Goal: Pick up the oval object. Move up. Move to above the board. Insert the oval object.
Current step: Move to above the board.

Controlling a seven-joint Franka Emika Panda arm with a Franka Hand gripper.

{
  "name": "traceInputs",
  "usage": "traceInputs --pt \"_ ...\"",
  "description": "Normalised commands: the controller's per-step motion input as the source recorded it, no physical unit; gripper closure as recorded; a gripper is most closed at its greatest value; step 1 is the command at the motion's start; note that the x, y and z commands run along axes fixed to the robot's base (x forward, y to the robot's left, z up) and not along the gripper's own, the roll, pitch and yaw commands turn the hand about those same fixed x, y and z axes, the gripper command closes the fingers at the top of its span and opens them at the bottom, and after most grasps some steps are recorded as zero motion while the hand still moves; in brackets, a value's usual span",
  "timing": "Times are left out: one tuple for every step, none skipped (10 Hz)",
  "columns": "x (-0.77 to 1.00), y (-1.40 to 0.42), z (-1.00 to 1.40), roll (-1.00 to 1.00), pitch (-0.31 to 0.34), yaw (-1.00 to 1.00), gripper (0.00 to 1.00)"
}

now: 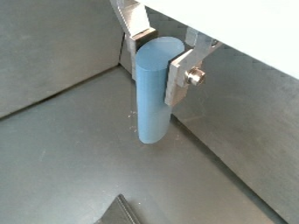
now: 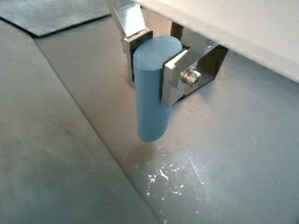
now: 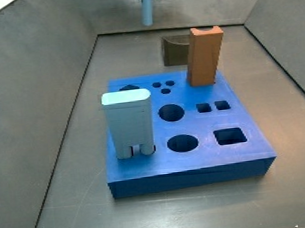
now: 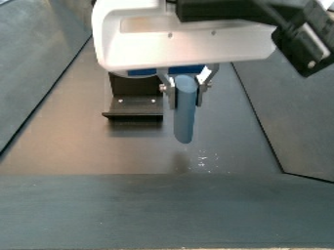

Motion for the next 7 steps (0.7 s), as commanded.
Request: traceInputs --pt "-0.26 0.17 1.0 0.17 -0.174 -0.12 1.0" --pt "-0.26 0.14 1.0 0.14 -0.157 -0.1 1.0" --pt "-0.23 0.13 1.0 0.11 -0.112 -0.07 1.0" --pt "-0.22 0.12 1.0 0.09 -0.062 -0.05 1.0" --pt "-0.2 0.1 1.0 0.07 0.005 -0.03 1.0" --pt "-0.18 0.09 1.0 0.06 0.042 -0.01 1.0" --pt "-0.16 0.07 1.0 0.06 0.058 0.0 1.0"
